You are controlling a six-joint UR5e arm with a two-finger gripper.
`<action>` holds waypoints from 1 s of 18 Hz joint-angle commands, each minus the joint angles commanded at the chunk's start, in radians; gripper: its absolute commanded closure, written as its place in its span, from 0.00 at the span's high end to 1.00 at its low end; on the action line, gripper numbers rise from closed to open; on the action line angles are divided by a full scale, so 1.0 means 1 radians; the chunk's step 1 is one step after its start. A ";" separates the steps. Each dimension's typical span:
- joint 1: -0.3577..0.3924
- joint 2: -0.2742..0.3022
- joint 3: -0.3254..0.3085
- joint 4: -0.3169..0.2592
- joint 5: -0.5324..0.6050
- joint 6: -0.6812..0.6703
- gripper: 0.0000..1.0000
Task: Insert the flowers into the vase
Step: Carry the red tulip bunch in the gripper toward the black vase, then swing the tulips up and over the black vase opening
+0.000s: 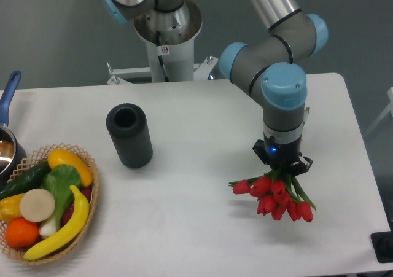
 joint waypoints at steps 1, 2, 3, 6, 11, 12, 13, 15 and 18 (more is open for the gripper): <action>-0.003 0.000 0.000 0.000 -0.011 0.000 0.00; -0.005 0.002 0.000 0.002 -0.023 0.000 0.00; -0.006 0.008 0.000 0.002 -0.041 0.000 0.00; -0.047 0.011 0.000 0.011 -0.069 -0.032 0.00; -0.124 -0.003 0.006 0.104 -0.106 -0.159 0.00; -0.130 -0.005 0.008 0.106 -0.153 -0.178 0.00; -0.130 -0.005 0.014 0.109 -0.220 -0.208 0.00; -0.132 -0.008 0.026 0.112 -0.332 -0.256 0.00; -0.132 -0.014 0.043 0.110 -0.550 -0.307 0.00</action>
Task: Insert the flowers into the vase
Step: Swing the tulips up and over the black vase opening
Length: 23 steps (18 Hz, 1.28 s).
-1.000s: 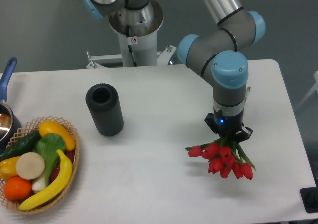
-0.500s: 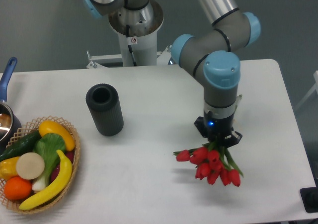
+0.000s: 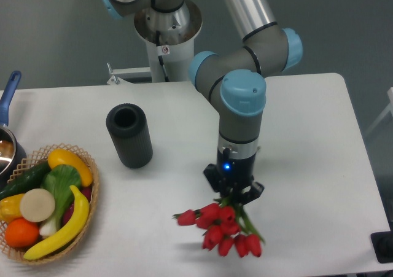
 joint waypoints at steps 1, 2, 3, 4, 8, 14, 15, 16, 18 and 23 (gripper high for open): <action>0.002 -0.006 0.006 0.002 -0.098 -0.020 0.00; 0.003 -0.012 0.018 0.002 -0.177 -0.041 0.00; 0.003 -0.014 0.029 0.002 -0.227 -0.061 0.00; 0.003 -0.011 0.037 0.002 -0.249 -0.068 0.00; -0.003 0.006 0.043 0.006 -0.317 -0.069 0.04; 0.012 0.081 0.011 0.008 -0.525 -0.069 0.07; 0.015 0.106 -0.003 0.008 -0.554 -0.068 0.08; 0.023 0.130 -0.023 0.008 -0.581 -0.066 0.09; 0.032 0.176 -0.061 0.009 -0.639 -0.058 0.09; 0.041 0.265 -0.133 0.034 -0.716 -0.055 0.13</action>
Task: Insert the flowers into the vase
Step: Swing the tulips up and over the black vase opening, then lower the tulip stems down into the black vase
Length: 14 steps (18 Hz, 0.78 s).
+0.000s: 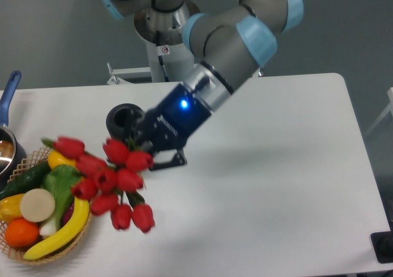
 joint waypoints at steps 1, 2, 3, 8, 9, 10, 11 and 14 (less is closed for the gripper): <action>0.005 0.020 -0.020 0.002 -0.012 0.002 0.15; 0.009 0.043 -0.041 0.002 -0.026 0.003 0.15; 0.015 0.070 -0.069 0.002 -0.032 0.008 0.15; 0.072 0.195 -0.190 0.002 -0.095 0.049 0.15; 0.077 0.212 -0.206 0.002 -0.095 0.049 0.15; 0.078 0.218 -0.213 0.002 -0.095 0.049 0.15; 0.081 0.220 -0.215 0.002 -0.097 0.054 0.15; 0.084 0.235 -0.235 0.002 -0.097 0.057 0.16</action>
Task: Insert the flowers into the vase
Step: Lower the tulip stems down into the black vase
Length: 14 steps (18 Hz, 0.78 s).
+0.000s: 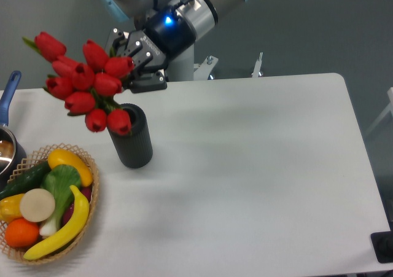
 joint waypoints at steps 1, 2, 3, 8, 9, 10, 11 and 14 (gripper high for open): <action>0.000 0.008 -0.012 0.000 0.000 0.005 0.16; 0.000 0.014 -0.025 0.000 0.000 0.014 0.16; 0.006 0.025 -0.038 0.000 0.000 0.024 0.16; 0.034 0.072 -0.103 0.000 0.000 0.055 0.19; 0.038 0.074 -0.112 0.000 0.000 0.057 0.19; 0.041 0.074 -0.115 0.000 0.000 0.058 0.19; 0.043 0.074 -0.120 0.000 0.000 0.066 0.19; 0.049 0.078 -0.138 0.000 0.000 0.095 0.19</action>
